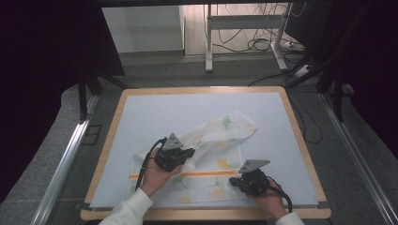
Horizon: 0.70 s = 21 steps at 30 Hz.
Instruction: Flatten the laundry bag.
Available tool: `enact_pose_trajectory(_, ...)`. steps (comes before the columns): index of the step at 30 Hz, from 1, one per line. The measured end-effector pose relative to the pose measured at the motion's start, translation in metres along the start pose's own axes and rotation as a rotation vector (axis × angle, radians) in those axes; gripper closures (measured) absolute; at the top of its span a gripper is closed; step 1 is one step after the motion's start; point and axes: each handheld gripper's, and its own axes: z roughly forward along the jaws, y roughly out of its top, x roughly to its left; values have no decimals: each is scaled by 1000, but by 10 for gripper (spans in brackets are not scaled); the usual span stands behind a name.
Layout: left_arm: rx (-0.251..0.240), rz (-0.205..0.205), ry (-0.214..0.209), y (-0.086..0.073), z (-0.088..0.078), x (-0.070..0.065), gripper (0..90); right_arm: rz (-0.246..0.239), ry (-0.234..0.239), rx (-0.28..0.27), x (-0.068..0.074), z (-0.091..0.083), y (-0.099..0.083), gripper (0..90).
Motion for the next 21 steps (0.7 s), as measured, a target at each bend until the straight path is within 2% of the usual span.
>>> enact_pose_trajectory(21,-19,-67,33,-5,-7,25,898,1,5,-1,-1,0,0,893)
